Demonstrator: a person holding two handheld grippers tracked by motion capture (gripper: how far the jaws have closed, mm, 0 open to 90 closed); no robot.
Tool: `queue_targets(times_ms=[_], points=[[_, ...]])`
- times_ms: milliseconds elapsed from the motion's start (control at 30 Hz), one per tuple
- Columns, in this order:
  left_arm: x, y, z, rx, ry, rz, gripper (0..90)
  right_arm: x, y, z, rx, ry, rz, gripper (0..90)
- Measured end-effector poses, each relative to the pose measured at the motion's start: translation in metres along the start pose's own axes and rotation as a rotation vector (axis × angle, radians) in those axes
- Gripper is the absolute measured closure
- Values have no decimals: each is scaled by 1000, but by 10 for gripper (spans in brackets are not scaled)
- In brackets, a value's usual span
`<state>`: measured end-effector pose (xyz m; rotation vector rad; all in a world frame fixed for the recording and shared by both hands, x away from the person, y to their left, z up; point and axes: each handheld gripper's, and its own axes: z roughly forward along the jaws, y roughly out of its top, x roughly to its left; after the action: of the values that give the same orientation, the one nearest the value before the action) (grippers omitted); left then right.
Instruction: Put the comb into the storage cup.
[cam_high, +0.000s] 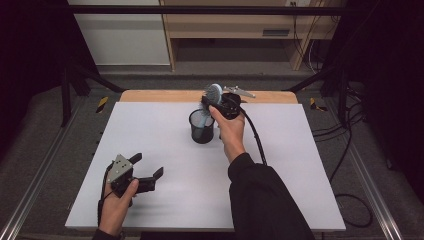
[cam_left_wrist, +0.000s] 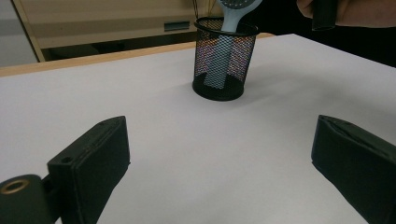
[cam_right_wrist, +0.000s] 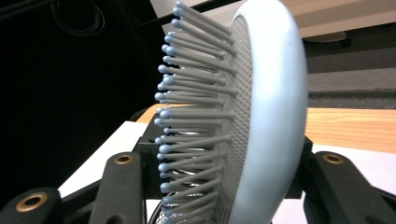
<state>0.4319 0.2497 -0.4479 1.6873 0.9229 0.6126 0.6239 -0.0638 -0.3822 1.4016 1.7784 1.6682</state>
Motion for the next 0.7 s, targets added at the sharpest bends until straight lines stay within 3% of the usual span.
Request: queue_targets(times_ms=[700], points=[[-1, 0, 1, 4, -6, 2, 45, -3, -1, -1, 2, -5, 8, 477]])
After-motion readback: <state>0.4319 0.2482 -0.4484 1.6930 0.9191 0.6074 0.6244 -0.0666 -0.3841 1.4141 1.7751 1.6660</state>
